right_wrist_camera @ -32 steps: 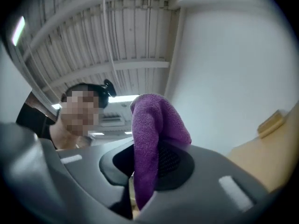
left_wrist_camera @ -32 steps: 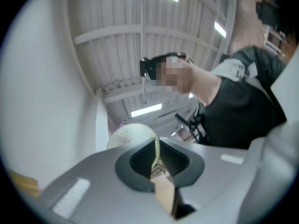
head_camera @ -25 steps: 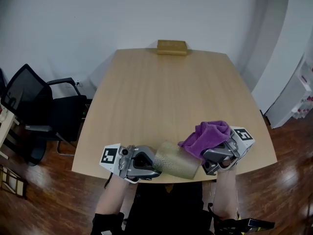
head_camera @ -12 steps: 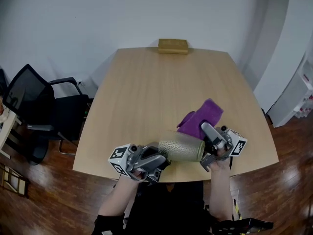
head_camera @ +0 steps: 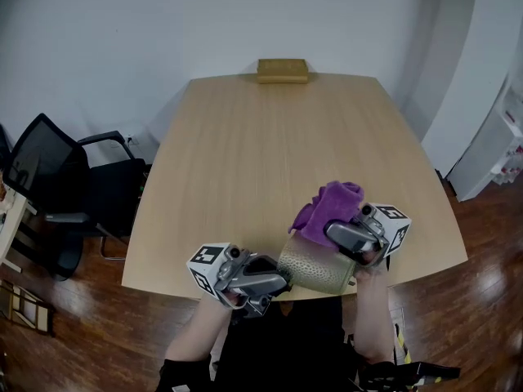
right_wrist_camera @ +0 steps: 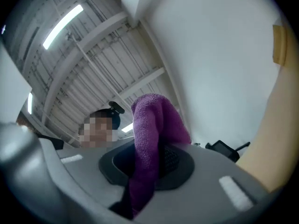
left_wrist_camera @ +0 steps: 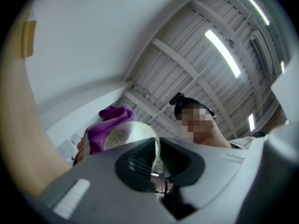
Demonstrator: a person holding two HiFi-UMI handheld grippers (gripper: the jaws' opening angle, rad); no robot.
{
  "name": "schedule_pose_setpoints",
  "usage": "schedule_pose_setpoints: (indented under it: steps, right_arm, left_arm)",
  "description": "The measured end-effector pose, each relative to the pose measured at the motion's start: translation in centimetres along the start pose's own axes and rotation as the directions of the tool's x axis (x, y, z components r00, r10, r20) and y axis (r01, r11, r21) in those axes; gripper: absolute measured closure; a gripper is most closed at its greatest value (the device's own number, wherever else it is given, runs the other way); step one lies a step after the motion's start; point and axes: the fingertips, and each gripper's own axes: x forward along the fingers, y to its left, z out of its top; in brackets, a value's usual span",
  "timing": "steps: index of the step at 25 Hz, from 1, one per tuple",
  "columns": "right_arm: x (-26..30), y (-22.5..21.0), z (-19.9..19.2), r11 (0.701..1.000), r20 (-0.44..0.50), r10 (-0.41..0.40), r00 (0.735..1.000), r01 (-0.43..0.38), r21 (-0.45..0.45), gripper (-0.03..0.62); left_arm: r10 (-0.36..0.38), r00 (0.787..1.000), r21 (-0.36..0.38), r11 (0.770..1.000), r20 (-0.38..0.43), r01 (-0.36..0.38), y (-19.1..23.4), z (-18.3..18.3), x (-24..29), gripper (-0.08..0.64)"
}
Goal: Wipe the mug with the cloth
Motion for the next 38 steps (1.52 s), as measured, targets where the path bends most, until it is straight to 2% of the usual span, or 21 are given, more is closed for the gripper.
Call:
schedule_pose_setpoints:
  steps: [3,5,7,9,10,11,13,16,20,22,26,29,31,32,34,36,38]
  right_arm:
    - [-0.2,-3.5,-2.1,0.987,-0.066,-0.153,0.986,0.156,0.044,0.536]
    - [-1.0,-5.9,-2.8,0.957,-0.082,-0.285,0.955,0.289,0.037,0.537]
    - [-2.7,-6.5,-1.6,0.937,0.012,-0.348,0.938,0.347,0.044,0.535]
    - [-4.1,-4.7,1.1,0.957,0.211,-0.291,0.933,0.278,0.088,0.535]
    - [-4.8,-3.5,2.6,0.969,0.306,-0.246,0.920,0.229,0.092,0.535]
    - [-5.6,-2.4,3.9,0.978,0.376,-0.208,0.903,0.194,0.076,0.537]
    - [-6.2,-0.8,5.5,0.988,0.445,-0.149,0.883,0.147,0.038,0.537]
    - [-5.0,-0.6,5.1,0.993,0.454,-0.118,0.883,0.100,0.063,0.537]
    - [-2.8,-2.0,2.1,0.981,0.449,-0.097,0.888,0.010,0.193,0.537]
    - [-2.2,-2.9,1.1,0.972,0.433,-0.117,0.894,0.013,0.237,0.537]
    - [-1.7,-5.6,-0.9,0.948,0.382,-0.211,0.900,0.092,0.305,0.537]
    - [-1.9,-7.9,-3.2,0.914,0.271,-0.339,0.901,0.247,0.323,0.537]
    - [-2.9,-8.8,-3.9,0.891,0.238,-0.402,0.884,0.318,0.323,0.537]
    - [-3.6,-8.6,-3.4,0.891,0.263,-0.410,0.873,0.322,0.320,0.537]
    - [-5.3,-7.2,-0.8,0.917,0.381,-0.372,0.847,0.272,0.291,0.537]
    - [-6.6,-4.9,2.6,0.956,0.511,-0.283,0.812,0.195,0.219,0.537]
    - [-7.0,-2.7,4.9,0.979,0.574,-0.200,0.794,0.143,0.144,0.537]
  left_arm:
    - [0.012,1.000,0.019,1.000,-0.016,-0.011,0.1,-0.9,0.3,0.509]
    - [0.048,0.999,0.055,0.997,0.025,-0.049,0.6,-0.3,-0.1,0.511]
    - [0.095,0.989,0.085,0.991,0.113,-0.105,1.4,1.4,-1.1,0.512]
    - [0.132,0.970,0.111,0.981,0.206,-0.157,1.7,3.5,-2.6,0.512]
    - [0.141,0.960,0.122,0.977,0.242,-0.174,1.7,4.4,-3.3,0.512]
    - [0.143,0.952,0.132,0.974,0.269,-0.184,1.6,5.2,-3.8,0.512]
    - [0.134,0.944,0.148,0.972,0.301,-0.185,1.4,6.1,-4.2,0.512]
    - [0.114,0.947,0.155,0.974,0.302,-0.167,1.3,6.0,-3.8,0.512]
    - [0.089,0.952,0.128,0.983,0.292,-0.131,1.4,5.2,-2.9,0.512]
    - [0.069,0.953,0.123,0.986,0.295,-0.110,1.1,5.2,-2.7,0.512]
    - [0.044,0.956,0.126,0.988,0.290,-0.084,0.7,5.1,-2.1,0.511]
    - [0.052,0.955,0.142,0.985,0.292,-0.097,0.9,4.9,-1.9,0.511]
    - [0.080,0.947,0.146,0.981,0.310,-0.130,1.4,5.1,-2.4,0.512]
    - [0.094,0.940,0.144,0.978,0.329,-0.148,1.6,5.4,-2.8,0.512]
    - [0.112,0.923,0.145,0.974,0.369,-0.176,1.8,6.2,-3.9,0.512]
    - [0.109,0.914,0.150,0.972,0.391,-0.180,1.5,7.0,-4.6,0.512]
    - [0.086,0.919,0.149,0.977,0.386,-0.154,1.0,7.1,-4.5,0.512]
